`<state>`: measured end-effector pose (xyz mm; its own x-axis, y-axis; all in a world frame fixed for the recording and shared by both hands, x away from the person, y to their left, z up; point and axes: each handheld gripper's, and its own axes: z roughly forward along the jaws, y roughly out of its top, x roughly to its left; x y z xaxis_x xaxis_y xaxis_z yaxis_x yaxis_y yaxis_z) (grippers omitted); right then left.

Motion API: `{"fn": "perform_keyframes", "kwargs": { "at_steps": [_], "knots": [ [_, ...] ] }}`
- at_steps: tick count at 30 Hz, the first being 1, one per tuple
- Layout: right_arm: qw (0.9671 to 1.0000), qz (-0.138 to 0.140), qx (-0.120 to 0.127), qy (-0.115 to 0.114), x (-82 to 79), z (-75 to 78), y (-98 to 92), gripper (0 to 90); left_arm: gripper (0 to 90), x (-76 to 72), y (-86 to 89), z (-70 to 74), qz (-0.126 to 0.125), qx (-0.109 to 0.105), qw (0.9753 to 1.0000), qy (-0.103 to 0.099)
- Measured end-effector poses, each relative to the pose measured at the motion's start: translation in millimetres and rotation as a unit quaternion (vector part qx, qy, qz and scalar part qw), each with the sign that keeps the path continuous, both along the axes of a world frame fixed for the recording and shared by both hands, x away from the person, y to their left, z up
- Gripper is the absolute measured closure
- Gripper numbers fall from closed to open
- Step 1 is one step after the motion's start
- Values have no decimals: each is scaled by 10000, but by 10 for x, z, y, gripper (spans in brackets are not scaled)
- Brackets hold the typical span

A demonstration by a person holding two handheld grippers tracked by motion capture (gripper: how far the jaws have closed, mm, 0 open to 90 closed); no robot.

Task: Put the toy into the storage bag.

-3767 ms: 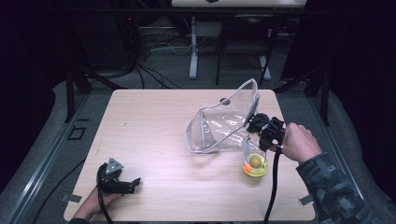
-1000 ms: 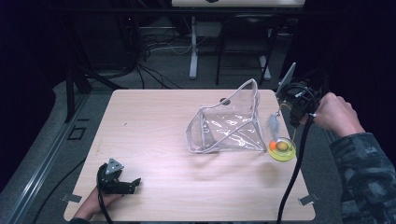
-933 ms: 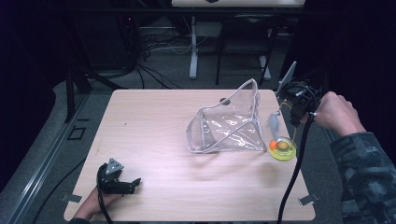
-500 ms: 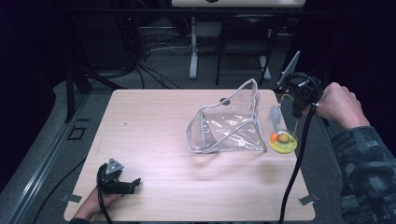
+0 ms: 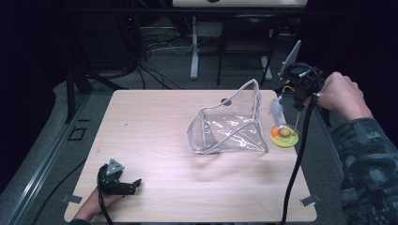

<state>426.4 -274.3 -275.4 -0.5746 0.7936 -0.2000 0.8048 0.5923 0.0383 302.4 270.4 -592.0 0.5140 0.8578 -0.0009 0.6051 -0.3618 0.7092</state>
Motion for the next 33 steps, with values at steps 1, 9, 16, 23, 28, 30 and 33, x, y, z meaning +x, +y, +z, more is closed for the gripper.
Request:
{"fn": "perform_keyframes", "kwargs": {
  "at_steps": [1, 9, 16, 23, 28, 30, 33],
  "knots": [
    [10000, -7, -10, 11, 9, 17, 2, 879, 2, 0, 0, 0, -1, 0, 10000, -8],
    [9999, -140, -24, -65, 64, 97, -3, 880, 2, -4, 0, -1, -5, -5, 10000, -9],
    [9998, -183, -12, -103, 117, 208, -22, 879, 2, -1, -1, 0, -22, 0, 10000, 5],
    [9996, -213, 5, -181, 159, 311, 7, 879, 1, -1, -1, 0, -25, -1, 10000, 5],
    [9995, -180, -29, -239, 178, 386, 56, 879, 2, -1, -1, 0, -26, -2, 10000, 4],
    [9995, -188, -50, -245, 182, 410, 78, 879, 2, -1, -1, 0, -26, -1, 10000, 3],
    [9995, -164, -97, -270, 191, 443, 103, 879, 2, -1, -1, 0, -25, 0, 10000, 4]
  ]
}}
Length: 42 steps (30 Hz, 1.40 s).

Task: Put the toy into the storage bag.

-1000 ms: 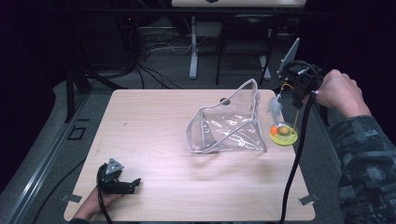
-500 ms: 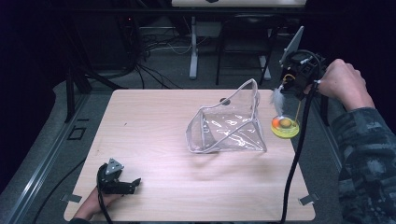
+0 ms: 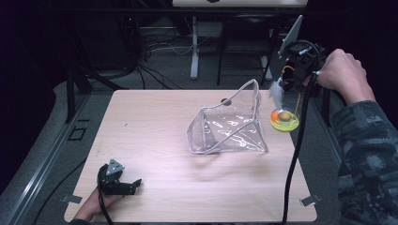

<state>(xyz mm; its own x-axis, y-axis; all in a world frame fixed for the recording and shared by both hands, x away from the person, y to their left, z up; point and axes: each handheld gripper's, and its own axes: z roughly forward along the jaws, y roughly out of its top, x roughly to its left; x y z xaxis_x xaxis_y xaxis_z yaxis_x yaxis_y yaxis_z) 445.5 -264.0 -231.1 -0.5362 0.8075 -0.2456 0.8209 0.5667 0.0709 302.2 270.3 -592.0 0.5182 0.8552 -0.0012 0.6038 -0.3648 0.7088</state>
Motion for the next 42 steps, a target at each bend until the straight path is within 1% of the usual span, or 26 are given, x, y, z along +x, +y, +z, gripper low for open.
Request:
{"fn": "perform_keyframes", "kwargs": {
  "at_steps": [4, 5, 6, 10, 13, 14, 19, 20, 22, 23, 24, 25, 26, 28, 30, 33, 36, 38, 42],
  "knots": [
    [10000, 32, -55, -71, 5, 66, 46, 878, 2, -1, 4, 5, -20, 17, 10000, 30],
    [9999, 40, -39, -94, 4, 83, 59, 879, 2, -1, 0, 1, -1, 2, 10000, 4],
    [9999, 46, -56, -100, 4, 99, 69, 879, 2, -1, 4, 5, -21, 17, 10000, 31],
    [9998, 79, -51, -168, 7, 167, 107, 879, 2, -1, 0, 1, -2, 3, 10000, 5],
    [9997, 95, -88, -208, 10, 225, 144, 879, 2, -1, 4, 6, -22, 18, 10000, 32],
    [9996, 96, -118, -219, 11, 250, 163, 878, 2, -1, 0, 0, 1, -1, 10000, 0],
    [9994, 130, -133, -292, 8, 328, 226, 878, 2, -1, 4, 5, -22, 17, 10000, 30],
    [9993, 146, -164, -293, 6, 349, 237, 878, 2, -1, 0, 1, -2, 1, 10000, 3],
    [9992, 159, -131, -345, 0, 382, 254, 878, 2, -1, 0, 1, -1, 0, 10000, 3],
    [9991, 175, -192, -348, -5, 405, 267, 878, 2, 0, 4, 5, -24, 18, 10000, 30],
    [9990, 193, -194, -364, -11, 419, 277, 878, 2, -1, 0, 1, -2, 1, 10000, 3],
    [9989, 224, -172, -371, -20, 435, 287, 878, 2, -1, 4, 5, -23, 16, 10000, 29],
    [9988, 254, -119, -392, -30, 461, 296, 878, 2, -1, 0, 1, -3, 1, 10000, 3],
    [9987, 271, -118, -426, -42, 493, 314, 878, 2, 0, 4, 5, -22, 15, 10000, 27],
    [9985, 293, -96, -446, -53, 519, 333, 877, 2, -1, 4, 5, -20, 15, 10000, 27],
    [9981, 357, -128, -486, -72, 552, 378, 877, 2, 0, 4, 5, -22, 17, 10000, 28],
    [9977, 437, -123, -503, -85, 562, 441, 877, 2, -1, 0, 0, 2, -2, 10000, -2],
    [9975, 470, -137, -514, -91, 575, 478, 877, 2, -1, 4, 5, -21, 17, 10000, 28],
    [9966, 557, -162, -587, -112, 614, 573, 877, 2, -1, 0, 1, -3, 1, 10000, 2]
  ]
}}
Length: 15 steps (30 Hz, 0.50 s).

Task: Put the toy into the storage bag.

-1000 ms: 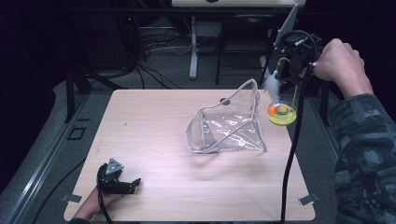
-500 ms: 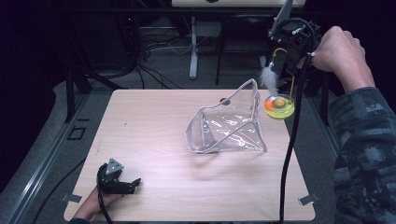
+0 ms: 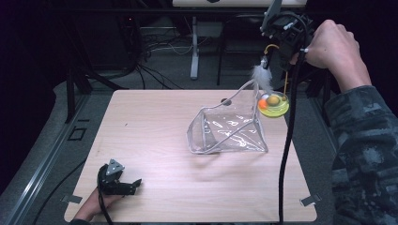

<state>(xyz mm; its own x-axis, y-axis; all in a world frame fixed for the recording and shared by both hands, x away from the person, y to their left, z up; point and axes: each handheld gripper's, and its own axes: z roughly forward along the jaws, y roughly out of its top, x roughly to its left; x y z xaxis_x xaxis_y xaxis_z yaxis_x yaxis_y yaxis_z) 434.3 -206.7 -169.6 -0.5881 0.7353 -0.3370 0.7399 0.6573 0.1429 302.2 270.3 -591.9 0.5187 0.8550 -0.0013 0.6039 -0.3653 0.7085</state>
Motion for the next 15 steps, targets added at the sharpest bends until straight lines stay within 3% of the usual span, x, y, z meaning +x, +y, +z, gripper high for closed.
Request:
{"fn": "perform_keyframes", "kwargs": {
  "at_steps": [15],
  "knots": [
    [9988, 490, 56, -40, 6, 28, 449, 876, 2, 0, 0, 0, 1, -1, 10000, -3]
  ]
}}
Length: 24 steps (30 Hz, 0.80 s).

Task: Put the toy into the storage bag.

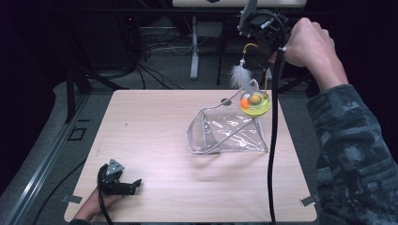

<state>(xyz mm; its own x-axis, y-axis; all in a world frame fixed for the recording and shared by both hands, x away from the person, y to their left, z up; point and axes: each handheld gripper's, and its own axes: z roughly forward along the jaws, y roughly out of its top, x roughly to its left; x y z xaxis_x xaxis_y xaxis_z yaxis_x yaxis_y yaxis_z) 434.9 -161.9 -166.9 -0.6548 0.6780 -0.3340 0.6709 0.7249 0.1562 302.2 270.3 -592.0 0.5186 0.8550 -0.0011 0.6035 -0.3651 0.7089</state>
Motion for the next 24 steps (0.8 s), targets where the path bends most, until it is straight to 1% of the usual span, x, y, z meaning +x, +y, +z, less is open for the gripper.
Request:
{"fn": "perform_keyframes", "kwargs": {
  "at_steps": [1, 6, 8, 9, 11, 16, 17, 18, 20, 21, 24],
  "knots": [
    [10000, 7, 19, -23, 2, -11, 20, 876, 2, 0, 1, 1, -4, 3, 10000, 6],
    [9999, 116, 120, 4, 28, -60, 150, 877, 2, 0, 4, 5, -23, 18, 10000, 31],
    [9998, 173, 110, 43, 42, -76, 192, 877, 2, 0, 0, 0, -3, 0, 10000, 3],
    [9997, 172, 144, 35, 44, -91, 207, 876, 2, 0, 0, 0, -3, 0, 10000, 2],
    [9996, 223, 132, 80, 64, -127, 246, 876, 2, 0, 5, 6, -29, 20, 10000, 34],
    [9995, 256, 144, 145, 104, -222, 295, 876, 2, -3, 2, 5, -30, 5, 10000, 43],
    [9994, 254, 182, 138, 109, -246, 304, 876, 2, -2, 2, 5, -32, 7, 10000, 42],
    [9993, 284, 145, 171, 118, -260, 313, 876, 2, -3, 2, 5, -31, 6, 10000, 42],
    [9993, 286, 175, 166, 128, -301, 327, 876, 2, -2, 2, 5, -32, 6, 10000, 41],
    [9992, 311, 138, 202, 136, -314, 333, 877, 2, -2, 2, 5, -32, 6, 10000, 42],
    [9992, 301, 194, 202, 153, -367, 341, 876, 2, -3, 2, 5, -34, 5, 10000, 43]
  ]
}}
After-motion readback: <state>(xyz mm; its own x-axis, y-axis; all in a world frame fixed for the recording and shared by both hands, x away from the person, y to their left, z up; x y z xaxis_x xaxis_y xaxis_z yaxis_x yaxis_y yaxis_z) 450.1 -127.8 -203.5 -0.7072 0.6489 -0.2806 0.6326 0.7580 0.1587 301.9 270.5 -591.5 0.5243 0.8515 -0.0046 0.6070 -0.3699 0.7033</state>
